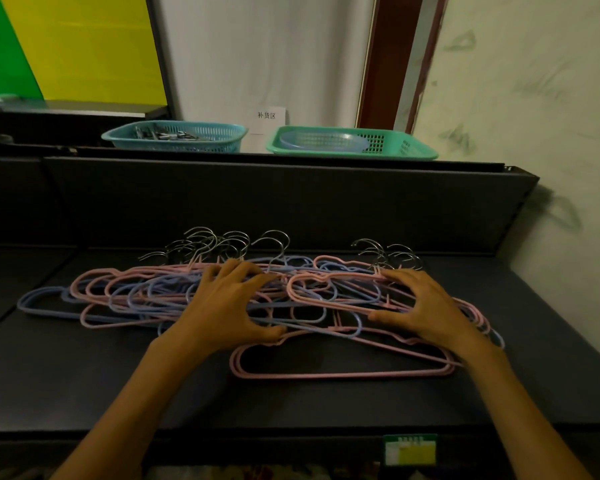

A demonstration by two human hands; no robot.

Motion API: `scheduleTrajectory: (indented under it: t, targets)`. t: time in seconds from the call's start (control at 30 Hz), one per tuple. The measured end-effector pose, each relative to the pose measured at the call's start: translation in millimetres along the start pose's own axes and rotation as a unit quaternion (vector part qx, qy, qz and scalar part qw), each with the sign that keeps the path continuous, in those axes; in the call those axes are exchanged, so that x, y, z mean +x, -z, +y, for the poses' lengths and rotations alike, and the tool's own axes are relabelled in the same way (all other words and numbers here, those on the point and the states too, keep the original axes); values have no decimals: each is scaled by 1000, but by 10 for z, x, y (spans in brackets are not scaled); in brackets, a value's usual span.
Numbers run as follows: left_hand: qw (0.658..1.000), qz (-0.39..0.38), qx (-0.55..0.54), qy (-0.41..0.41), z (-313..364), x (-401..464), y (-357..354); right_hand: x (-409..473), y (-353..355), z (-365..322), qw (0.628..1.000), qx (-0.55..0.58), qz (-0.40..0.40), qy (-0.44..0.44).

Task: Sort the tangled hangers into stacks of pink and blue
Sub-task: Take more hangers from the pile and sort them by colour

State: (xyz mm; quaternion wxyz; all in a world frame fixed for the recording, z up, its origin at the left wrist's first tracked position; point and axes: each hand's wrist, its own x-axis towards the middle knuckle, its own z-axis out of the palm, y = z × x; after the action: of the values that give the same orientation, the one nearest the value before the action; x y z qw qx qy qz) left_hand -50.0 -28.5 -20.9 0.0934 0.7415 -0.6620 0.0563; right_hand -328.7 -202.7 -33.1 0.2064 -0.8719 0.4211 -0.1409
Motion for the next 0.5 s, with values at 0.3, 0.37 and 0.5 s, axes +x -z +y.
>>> scheduleTrajectory:
  t: [0.3, 0.37, 0.5]
  targets:
    - [997, 36, 32, 61, -167, -289, 102, -72, 3, -96, 999, 18, 36, 10]
    - [996, 50, 33, 67, -196, -366, 145, -86, -4, -120, 999, 18, 43, 25]
    - [992, 81, 52, 79, -284, -583, 181, -92, -22, -180, 997, 24, 48, 53]
